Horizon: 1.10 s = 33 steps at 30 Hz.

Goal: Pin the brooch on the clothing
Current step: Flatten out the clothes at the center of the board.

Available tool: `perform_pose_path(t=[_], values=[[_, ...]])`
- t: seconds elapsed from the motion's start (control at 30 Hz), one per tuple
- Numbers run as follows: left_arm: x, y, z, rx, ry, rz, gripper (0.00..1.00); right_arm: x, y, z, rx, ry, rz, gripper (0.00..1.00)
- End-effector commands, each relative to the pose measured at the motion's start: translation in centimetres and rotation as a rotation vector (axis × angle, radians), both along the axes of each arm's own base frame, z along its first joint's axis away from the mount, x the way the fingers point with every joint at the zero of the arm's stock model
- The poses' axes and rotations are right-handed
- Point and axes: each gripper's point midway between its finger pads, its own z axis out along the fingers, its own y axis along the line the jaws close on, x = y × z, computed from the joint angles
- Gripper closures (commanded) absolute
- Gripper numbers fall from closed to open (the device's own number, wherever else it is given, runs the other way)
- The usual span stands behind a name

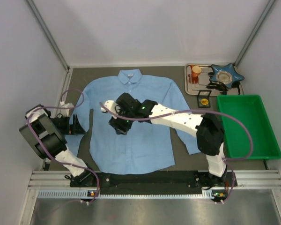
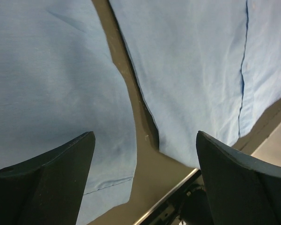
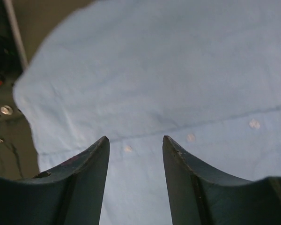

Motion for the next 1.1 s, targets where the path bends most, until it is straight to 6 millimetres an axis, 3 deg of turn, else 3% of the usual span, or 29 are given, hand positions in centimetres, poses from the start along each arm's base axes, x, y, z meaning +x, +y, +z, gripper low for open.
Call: perform_pose_path(t=[0.0, 0.03, 0.1, 0.13, 0.5, 0.73, 1.0, 1.07], values=[[2.5, 1.4, 1.6, 0.031, -0.067, 0.133, 0.05, -3.3, 7.2, 1.7, 0.179, 0.050, -0.050, 0.48], [2.7, 1.6, 1.7, 0.028, -0.069, 0.143, 0.05, -5.7, 8.2, 1.1, 0.177, 0.051, -0.016, 0.47], [3.1, 1.8, 1.9, 0.002, -0.066, 0.165, 0.05, -6.9, 9.2, 0.5, 0.179, 0.002, -0.012, 0.42], [3.3, 1.9, 2.0, -0.005, -0.069, 0.168, 0.05, -8.8, 10.1, -0.1, 0.194, -0.016, 0.021, 0.41], [4.4, 3.3, 1.9, -0.053, -0.077, 0.218, 0.03, -15.7, 10.9, -4.8, 0.174, -0.199, 0.195, 0.26], [4.0, 3.5, 1.8, -0.055, -0.086, 0.221, 0.02, -17.0, 11.7, -5.3, 0.208, -0.303, 0.231, 0.17], [3.9, 3.9, 2.2, -0.047, -0.107, 0.227, 0.01, -15.6, 13.4, -6.2, 0.182, -0.360, 0.183, 0.24], [4.1, 4.1, 2.4, -0.051, -0.109, 0.232, 0.01, -15.2, 13.1, -7.1, 0.140, -0.369, 0.182, 0.27]])
